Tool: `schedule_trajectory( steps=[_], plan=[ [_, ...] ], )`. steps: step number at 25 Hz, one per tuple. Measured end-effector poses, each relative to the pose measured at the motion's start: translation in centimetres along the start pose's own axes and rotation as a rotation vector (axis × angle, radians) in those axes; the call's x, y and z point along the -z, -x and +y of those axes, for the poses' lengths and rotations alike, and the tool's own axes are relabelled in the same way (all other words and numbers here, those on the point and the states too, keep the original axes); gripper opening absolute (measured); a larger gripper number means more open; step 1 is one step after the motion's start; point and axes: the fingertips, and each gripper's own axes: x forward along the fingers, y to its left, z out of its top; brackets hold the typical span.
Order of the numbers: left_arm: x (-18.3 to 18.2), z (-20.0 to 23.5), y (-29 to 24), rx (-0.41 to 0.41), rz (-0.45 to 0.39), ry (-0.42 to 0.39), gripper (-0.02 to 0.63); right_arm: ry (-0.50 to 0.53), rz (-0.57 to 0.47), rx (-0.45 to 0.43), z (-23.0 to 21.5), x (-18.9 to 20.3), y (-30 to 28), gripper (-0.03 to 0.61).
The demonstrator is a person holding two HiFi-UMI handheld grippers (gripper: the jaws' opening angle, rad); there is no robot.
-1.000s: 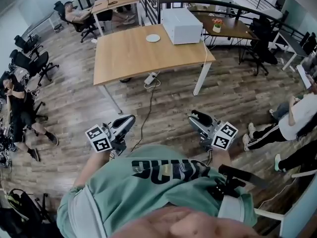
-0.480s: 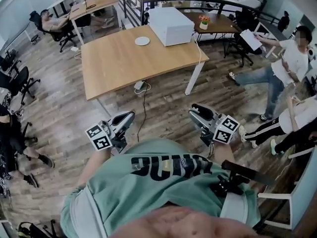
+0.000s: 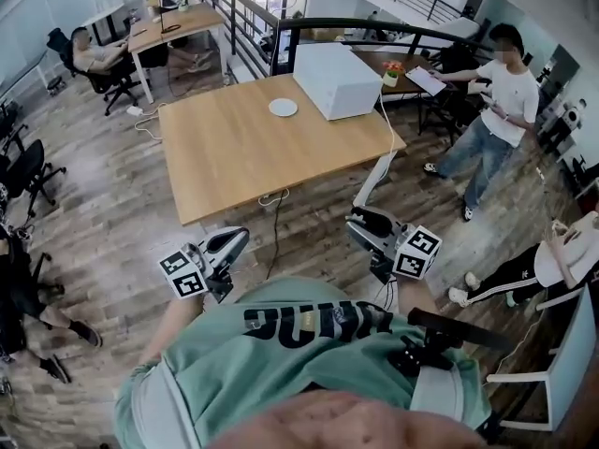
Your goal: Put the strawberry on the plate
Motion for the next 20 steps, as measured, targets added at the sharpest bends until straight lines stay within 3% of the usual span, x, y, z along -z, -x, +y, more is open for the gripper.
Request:
schedule_trajectory(
  steps=[8, 13, 16, 20],
  plan=[
    [-0.9, 4.4, 0.9, -0.019, -0.024, 0.025, 0.003, 0.004, 0.02, 0.011, -2.3, -1.5, -4.0, 0.16],
    [-0.7, 7.0, -0.7, -0.058, -0.001, 0.041, 0.003, -0.023, 0.02, -0.027, -5.4, -1.1, -5.6, 0.16],
    [-0.6, 7.9, -3.6, -0.076, 0.009, 0.029, 0.003, -0.041, 0.003, -0.051, -8.6, -1.0, -5.0, 0.158],
    [-1.4, 9.1, -10.7, -0.11, 0.006, -0.019, 0.003, -0.04, -0.025, -0.086, -16.0, -2.6, -3.2, 0.16]
  ],
)
